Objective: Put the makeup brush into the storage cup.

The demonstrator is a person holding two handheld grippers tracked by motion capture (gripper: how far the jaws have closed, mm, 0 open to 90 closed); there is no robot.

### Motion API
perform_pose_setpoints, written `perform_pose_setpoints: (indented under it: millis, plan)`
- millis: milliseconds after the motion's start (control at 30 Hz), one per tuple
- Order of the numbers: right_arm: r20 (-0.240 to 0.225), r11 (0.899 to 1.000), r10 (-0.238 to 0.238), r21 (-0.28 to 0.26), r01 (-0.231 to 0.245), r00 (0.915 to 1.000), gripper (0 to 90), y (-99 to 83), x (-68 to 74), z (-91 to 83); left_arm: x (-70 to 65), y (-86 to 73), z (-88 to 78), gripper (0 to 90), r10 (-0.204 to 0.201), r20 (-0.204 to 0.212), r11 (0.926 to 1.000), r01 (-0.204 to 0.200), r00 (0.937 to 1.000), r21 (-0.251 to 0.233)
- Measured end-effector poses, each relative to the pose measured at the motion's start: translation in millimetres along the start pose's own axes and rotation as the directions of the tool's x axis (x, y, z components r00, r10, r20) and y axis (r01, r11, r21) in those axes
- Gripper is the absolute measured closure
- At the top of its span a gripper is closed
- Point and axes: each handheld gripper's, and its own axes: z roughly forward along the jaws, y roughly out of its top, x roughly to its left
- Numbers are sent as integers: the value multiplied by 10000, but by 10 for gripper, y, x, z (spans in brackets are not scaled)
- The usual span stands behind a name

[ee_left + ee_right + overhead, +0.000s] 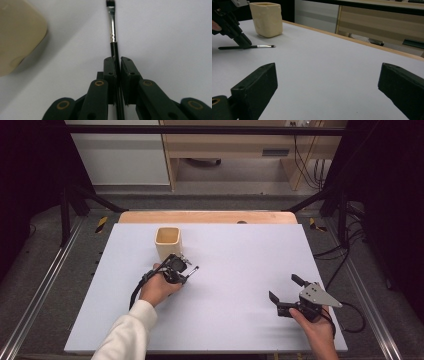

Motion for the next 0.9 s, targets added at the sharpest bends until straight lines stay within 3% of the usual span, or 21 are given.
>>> perform_pose_setpoints:
  millis: [233, 667, 900]
  plan:
    - [-5, 10000, 9, 23, -9, 10000, 28, -2, 3, 5, -9, -29, -30, 841, 225, -294, 9997, -229, 9993, -114]
    - [41, 10000, -22, 81, 22, 10000, 28, -8, 2, 9, 47, -106, -194, 842, 319, -382, 9975, -342, 9988, -623]
    - [37, 9999, 8, 126, -9, 10000, 28, -12, 7, 12, 59, -129, -203, 841, 353, -405, 9975, -378, 9986, -604]
